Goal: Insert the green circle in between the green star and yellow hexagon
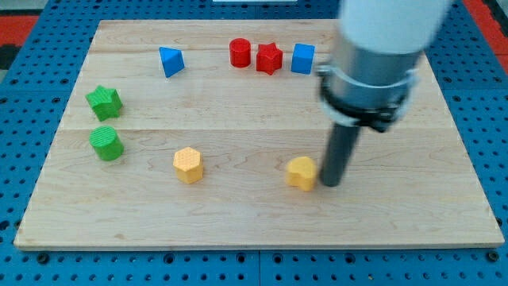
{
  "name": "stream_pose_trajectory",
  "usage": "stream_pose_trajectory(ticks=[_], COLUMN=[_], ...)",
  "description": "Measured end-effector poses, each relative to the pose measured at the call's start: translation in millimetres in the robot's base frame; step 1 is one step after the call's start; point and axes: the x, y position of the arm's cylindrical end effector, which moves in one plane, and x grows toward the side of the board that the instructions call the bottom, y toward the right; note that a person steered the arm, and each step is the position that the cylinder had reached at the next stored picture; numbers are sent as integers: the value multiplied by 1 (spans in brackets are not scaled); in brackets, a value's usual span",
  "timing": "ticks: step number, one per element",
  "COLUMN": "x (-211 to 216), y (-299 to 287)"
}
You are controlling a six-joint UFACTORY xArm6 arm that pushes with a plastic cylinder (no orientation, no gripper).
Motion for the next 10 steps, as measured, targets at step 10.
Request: stream_pose_trajectory(ticks=[10], x=[90], y=[34])
